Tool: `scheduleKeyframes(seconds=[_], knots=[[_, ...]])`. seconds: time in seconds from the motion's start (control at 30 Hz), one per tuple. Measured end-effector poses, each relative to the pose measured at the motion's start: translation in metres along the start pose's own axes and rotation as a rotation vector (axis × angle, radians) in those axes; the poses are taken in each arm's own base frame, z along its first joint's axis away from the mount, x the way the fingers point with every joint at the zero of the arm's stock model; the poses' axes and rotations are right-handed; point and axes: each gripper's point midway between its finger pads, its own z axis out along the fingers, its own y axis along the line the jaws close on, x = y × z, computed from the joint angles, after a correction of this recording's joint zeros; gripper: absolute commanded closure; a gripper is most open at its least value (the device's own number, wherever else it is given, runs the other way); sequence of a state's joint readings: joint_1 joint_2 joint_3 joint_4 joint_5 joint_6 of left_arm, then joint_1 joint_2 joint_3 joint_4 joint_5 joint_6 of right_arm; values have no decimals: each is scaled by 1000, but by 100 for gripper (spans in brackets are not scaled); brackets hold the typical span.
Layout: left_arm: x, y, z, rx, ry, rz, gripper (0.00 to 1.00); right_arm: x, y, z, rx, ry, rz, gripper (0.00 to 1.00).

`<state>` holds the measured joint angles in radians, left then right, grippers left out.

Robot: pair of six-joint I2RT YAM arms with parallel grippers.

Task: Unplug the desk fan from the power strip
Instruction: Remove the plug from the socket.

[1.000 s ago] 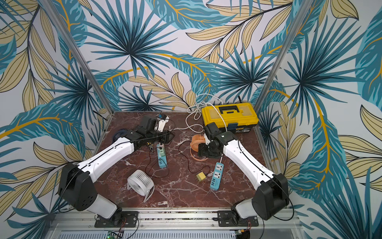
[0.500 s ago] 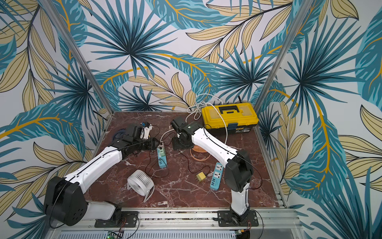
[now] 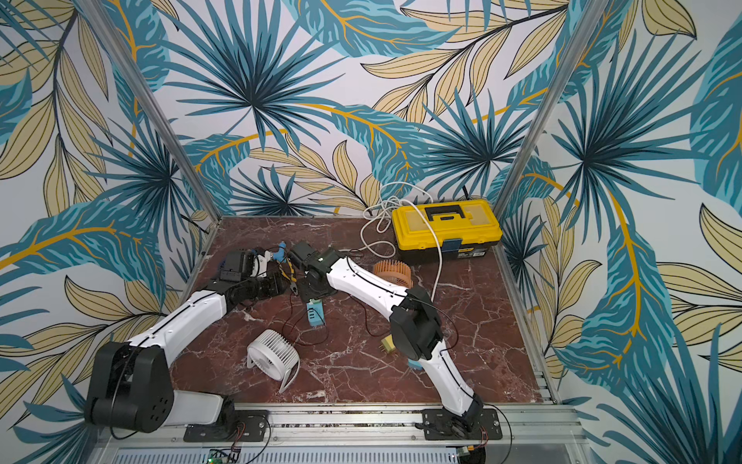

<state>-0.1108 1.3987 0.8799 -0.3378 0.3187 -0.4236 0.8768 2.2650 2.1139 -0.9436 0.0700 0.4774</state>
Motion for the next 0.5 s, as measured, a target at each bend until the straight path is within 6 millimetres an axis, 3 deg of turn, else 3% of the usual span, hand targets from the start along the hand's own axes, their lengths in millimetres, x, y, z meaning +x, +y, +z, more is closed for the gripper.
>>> scheduleKeyframes(seconds=[0.3,0.5], knots=[[1,7,18,22,5,-55,52,-4,-5,17,88,-15,-27,50],[3,7,30,50,26,-83,52,-5,-12,18,131,-23,-29,55]])
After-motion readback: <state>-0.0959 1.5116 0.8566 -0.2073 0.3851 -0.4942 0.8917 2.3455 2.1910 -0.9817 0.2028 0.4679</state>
